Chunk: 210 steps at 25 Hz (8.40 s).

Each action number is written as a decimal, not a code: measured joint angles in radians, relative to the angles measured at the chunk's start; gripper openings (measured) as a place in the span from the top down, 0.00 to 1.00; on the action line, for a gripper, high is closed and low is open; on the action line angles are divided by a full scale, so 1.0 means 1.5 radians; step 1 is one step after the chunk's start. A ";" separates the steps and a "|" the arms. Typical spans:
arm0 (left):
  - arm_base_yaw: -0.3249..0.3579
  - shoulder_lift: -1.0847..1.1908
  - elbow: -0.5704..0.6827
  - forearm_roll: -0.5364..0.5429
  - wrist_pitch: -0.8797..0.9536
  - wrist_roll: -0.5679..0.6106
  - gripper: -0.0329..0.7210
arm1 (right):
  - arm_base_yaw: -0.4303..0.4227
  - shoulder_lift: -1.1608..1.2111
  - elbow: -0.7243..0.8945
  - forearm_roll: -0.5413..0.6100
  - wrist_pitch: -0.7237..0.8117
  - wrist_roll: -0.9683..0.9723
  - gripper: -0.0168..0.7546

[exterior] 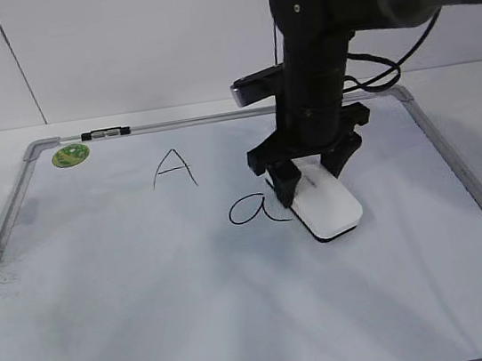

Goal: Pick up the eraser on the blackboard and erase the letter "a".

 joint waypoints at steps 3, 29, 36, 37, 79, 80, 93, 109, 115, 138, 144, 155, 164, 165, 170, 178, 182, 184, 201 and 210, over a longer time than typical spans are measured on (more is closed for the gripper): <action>0.000 0.000 0.000 0.000 0.000 0.000 0.88 | 0.009 0.041 -0.048 0.002 0.003 -0.001 0.28; 0.000 0.000 -0.001 0.007 0.003 0.000 0.87 | 0.136 0.127 -0.186 -0.003 0.020 -0.036 0.28; 0.000 0.000 -0.001 0.007 0.003 0.000 0.87 | 0.110 0.116 -0.152 0.009 -0.004 -0.036 0.28; 0.000 0.000 -0.001 0.006 0.003 0.000 0.87 | 0.104 0.113 -0.149 0.009 -0.006 -0.036 0.28; 0.000 0.000 -0.001 0.003 0.005 0.000 0.85 | 0.101 0.060 -0.122 -0.049 0.009 -0.033 0.28; 0.000 0.000 -0.001 0.003 0.005 0.000 0.85 | 0.096 0.050 -0.122 -0.055 0.009 -0.033 0.28; 0.000 0.000 -0.001 0.003 0.005 0.000 0.85 | -0.034 -0.067 -0.069 -0.059 0.011 -0.033 0.28; 0.000 0.000 -0.001 0.003 0.005 0.000 0.84 | -0.184 -0.136 0.151 -0.062 0.010 0.025 0.28; 0.000 0.000 -0.001 0.003 0.005 0.000 0.84 | -0.192 -0.136 0.216 -0.060 -0.025 0.058 0.28; 0.000 0.000 -0.001 0.001 0.005 0.000 0.84 | -0.209 -0.136 0.228 -0.080 -0.083 0.067 0.28; 0.000 0.000 -0.001 0.001 0.005 0.000 0.84 | -0.209 -0.136 0.228 -0.082 -0.113 0.067 0.28; 0.000 0.000 -0.001 0.001 0.005 0.000 0.84 | -0.209 -0.135 0.228 -0.079 -0.123 0.068 0.27; 0.000 0.000 -0.001 0.001 0.005 0.000 0.83 | -0.209 -0.134 0.228 -0.075 -0.125 0.069 0.21; 0.000 0.000 -0.001 0.001 0.005 0.000 0.83 | -0.209 -0.134 0.228 -0.075 -0.125 0.069 0.21; 0.000 0.000 -0.001 0.000 0.006 0.000 0.80 | -0.209 -0.134 0.213 -0.080 -0.105 0.071 0.21; 0.000 0.000 -0.032 -0.002 0.031 0.000 0.66 | -0.209 -0.134 0.160 -0.108 -0.026 0.064 0.21; 0.000 0.000 -0.088 -0.002 0.073 0.000 0.60 | -0.209 -0.134 0.158 -0.108 -0.008 0.057 0.21; 0.000 0.000 -0.118 0.007 0.095 -0.007 0.59 | -0.209 -0.134 0.158 -0.108 -0.002 0.055 0.21; -0.006 -0.139 -0.170 0.081 0.146 -0.077 0.48 | -0.209 -0.309 0.158 -0.088 0.011 0.024 0.21; -0.006 -0.328 -0.119 0.082 0.159 -0.083 0.48 | -0.209 -0.464 0.229 -0.083 0.017 0.015 0.21</action>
